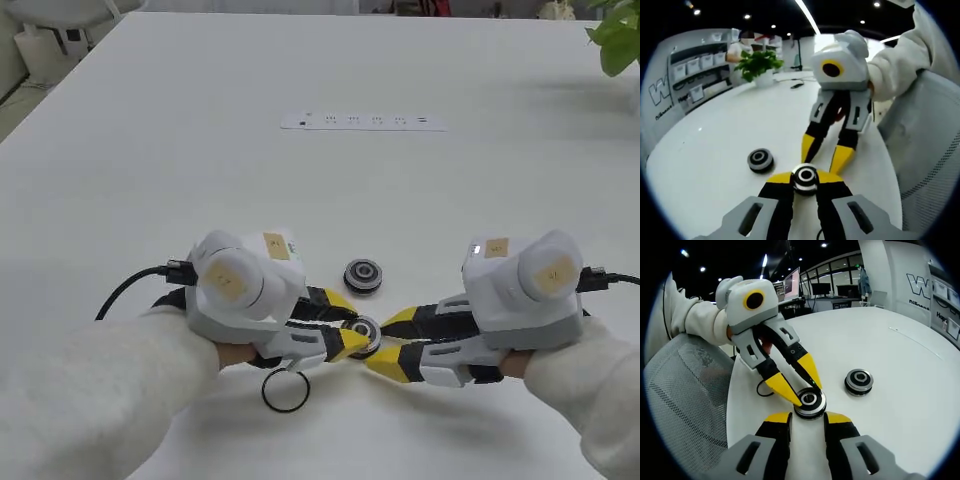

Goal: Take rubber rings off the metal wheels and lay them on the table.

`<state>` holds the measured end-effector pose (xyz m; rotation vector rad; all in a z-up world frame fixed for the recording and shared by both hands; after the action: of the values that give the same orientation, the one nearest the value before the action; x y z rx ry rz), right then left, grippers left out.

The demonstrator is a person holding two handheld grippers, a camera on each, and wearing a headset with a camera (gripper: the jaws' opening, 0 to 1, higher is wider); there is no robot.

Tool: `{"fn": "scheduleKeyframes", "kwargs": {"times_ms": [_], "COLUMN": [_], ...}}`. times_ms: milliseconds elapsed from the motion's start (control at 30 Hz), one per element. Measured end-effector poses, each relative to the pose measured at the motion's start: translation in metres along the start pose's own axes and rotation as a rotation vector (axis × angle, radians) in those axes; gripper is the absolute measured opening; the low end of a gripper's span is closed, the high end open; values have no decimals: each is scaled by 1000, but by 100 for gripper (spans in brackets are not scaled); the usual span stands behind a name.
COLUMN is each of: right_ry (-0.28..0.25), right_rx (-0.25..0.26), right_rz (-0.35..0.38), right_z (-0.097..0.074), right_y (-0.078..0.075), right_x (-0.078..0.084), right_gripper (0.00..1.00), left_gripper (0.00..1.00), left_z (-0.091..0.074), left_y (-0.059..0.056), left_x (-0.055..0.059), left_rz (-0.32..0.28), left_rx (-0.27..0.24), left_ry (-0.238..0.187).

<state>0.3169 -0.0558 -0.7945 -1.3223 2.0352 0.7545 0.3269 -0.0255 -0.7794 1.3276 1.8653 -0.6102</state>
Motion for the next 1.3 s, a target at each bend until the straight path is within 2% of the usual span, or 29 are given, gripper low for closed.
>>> {"fn": "scheduleKeyframes", "kwargs": {"times_ms": [133,167,233,567,700,867,1000,1133,1300], "right_ry": [-8,-9,-10,14,21,24,23,26,25], "right_rx": [6,8,14,18,22,29,27,13,1], "right_rz": [0,-2,-6,-56,-50,-40,0,140,206], "right_z": [0,0,0,-2,-3,-3,-3,-4,-4], "right_y": [-1,-1,-2,-4,-5,-6,-8,-11,-12], "right_x": [-1,-2,-2,2,3,3,3,4,5], "right_gripper": [21,20,19,10,4,2,0,0,0], "left_gripper": [16,15,15,14,14,14,14,14,14], "left_z": [0,0,4,1,0,-1,-2,-2,-3], "left_y": [-2,-4,-2,-5,-5,-5,-5,-5,-6], "left_x": [0,2,1,1,1,2,2,1,2], "left_rz": [5,3,-2,-40,-40,-39,-40,-39,-36], "left_rx": [7,20,11,5,4,2,2,3,6], "left_ry": [-1,10,-1,-16,-16,-18,-22,-24,-25]}}
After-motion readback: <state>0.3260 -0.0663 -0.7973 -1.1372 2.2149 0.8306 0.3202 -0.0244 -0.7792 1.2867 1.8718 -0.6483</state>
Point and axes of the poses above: the centre of the closed fingertips' face, and the gripper's own axes: z roughly forward along the fingers, y roughly to its left, x roughly out of its underside, the point moved 2 cm from there along -z, roughly backward along the fingers, and after that the axes turned 6 degrees about y, right-handed, at the moved point
